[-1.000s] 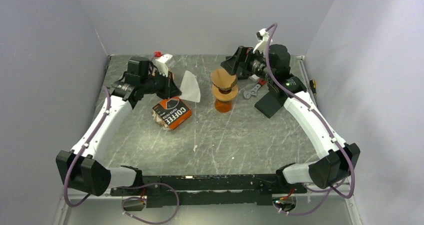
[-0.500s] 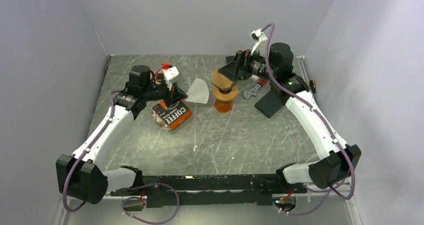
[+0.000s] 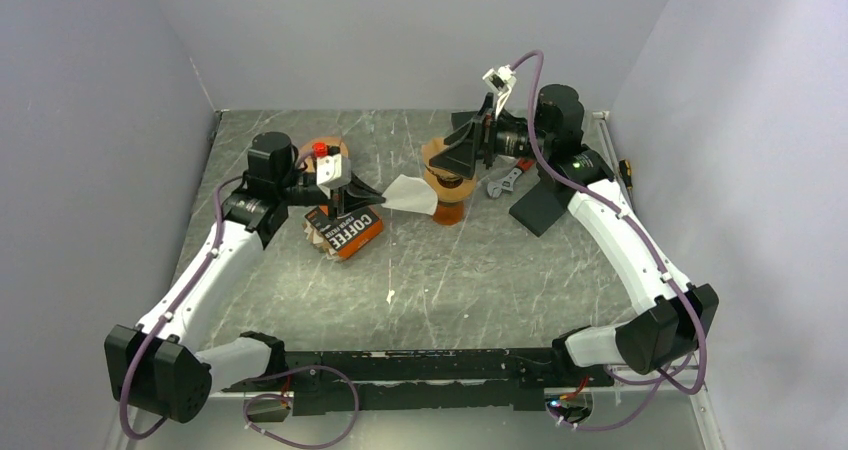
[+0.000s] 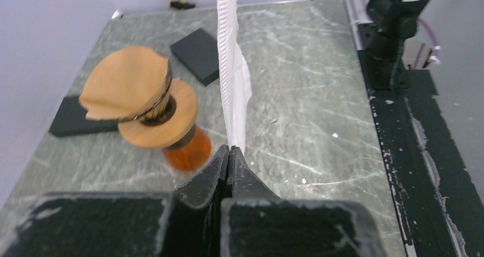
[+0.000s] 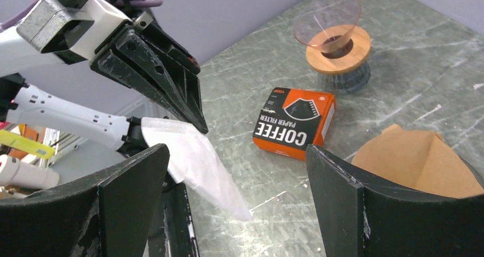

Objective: Place the coffee filter in the dripper

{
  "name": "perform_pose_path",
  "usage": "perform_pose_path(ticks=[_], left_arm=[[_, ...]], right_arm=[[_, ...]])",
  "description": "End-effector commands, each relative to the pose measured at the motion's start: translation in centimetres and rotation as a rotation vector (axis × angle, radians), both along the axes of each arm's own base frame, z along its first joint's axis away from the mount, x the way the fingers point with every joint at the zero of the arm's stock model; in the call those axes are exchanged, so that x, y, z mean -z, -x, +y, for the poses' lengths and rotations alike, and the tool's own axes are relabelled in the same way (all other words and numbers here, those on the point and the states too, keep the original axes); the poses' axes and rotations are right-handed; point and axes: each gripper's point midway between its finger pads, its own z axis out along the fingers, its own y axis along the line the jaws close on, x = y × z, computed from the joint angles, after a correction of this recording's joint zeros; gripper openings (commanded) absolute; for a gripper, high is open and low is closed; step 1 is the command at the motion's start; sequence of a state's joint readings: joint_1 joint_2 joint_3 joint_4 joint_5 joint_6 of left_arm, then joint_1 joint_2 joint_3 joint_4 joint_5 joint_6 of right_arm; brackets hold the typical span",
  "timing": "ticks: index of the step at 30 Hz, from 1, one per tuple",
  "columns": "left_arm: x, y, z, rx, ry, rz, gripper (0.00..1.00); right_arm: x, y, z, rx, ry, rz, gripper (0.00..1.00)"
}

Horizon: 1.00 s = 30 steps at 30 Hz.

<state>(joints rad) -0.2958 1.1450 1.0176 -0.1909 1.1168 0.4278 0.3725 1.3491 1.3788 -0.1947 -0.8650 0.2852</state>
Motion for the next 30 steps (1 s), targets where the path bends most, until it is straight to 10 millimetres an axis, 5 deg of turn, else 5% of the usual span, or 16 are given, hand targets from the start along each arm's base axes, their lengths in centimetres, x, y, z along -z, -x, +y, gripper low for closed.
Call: perform_pose_path(ticks=[1, 9, 18, 24, 30], left_arm=[[-2.5, 2.3, -0.7, 0.210, 0.086, -0.045, 0.00], [-3.7, 2.5, 1.0, 0.285, 0.122, -0.081, 0.00], [-4.2, 1.9, 1.8, 0.242, 0.120, -0.074, 0.00], [-4.3, 1.9, 1.9, 0.213, 0.112, -0.083, 0.00], [-4.2, 1.8, 1.9, 0.200, 0.115, -0.073, 0.00]], right_arm=[[-1.6, 0.9, 0.4, -0.082, -0.048, -0.074, 0.94], [-2.7, 3.2, 0.6, -0.205, -0.077, -0.113, 0.75], [-2.4, 4.5, 3.0, -0.296, -0.057, -0.123, 0.77], [-2.4, 4.4, 4.7, -0.313, -0.052, -0.095, 0.64], [-2.4, 4.7, 5.7, -0.314, -0.031, -0.096, 0.65]])
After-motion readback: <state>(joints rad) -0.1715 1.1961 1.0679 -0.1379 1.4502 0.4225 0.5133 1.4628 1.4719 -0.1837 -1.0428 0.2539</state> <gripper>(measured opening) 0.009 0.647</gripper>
